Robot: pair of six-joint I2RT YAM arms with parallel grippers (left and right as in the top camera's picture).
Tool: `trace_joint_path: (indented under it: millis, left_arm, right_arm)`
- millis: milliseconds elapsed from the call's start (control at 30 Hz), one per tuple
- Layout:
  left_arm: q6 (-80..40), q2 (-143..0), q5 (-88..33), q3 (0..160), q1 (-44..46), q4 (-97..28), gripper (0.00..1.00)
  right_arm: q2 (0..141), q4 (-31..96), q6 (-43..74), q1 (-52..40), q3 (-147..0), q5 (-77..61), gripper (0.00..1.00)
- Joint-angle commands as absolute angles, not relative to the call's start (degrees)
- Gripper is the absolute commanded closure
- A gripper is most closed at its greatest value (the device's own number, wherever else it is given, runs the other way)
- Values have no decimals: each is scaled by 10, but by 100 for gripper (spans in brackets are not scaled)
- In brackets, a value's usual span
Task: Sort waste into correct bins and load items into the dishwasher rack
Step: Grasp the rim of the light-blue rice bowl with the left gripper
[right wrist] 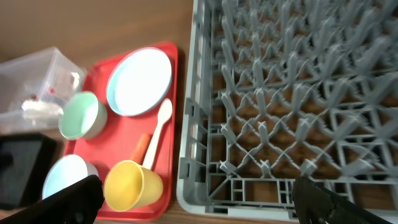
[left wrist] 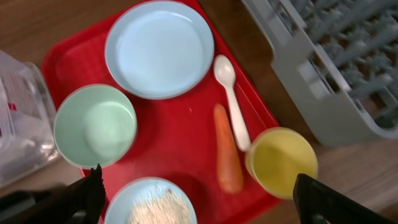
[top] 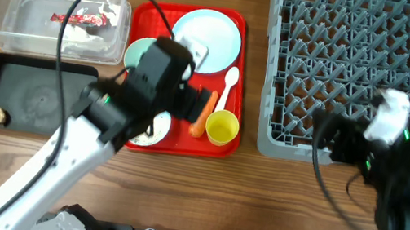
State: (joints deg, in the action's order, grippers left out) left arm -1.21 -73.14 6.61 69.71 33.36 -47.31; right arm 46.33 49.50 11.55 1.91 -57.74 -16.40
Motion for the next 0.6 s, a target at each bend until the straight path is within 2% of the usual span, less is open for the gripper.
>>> trace_joint_path:
  millis: [0, 200, 333, 433, 567]
  left_arm:
    - [-85, -732, 69, 694, 359, -527, 3]
    - [-122, -826, 69, 644, 358, -526, 8]
    - [-211, -918, 58, 644, 357, -501, 12]
    - [-286, -976, 33, 644, 357, -488, 21]
    - [-353, -1002, 36, 644, 349, -487, 42]
  right_arm:
    - [392, 522, 163, 17, -590, -92, 0]
    - [364, 589, 192, 17, -589, -48, 0]
    - [366, 625, 224, 17, -588, -10, 0]
    - [366, 630, 227, 17, -588, -6, 0]
    - [366, 639, 226, 17, -584, -7, 0]
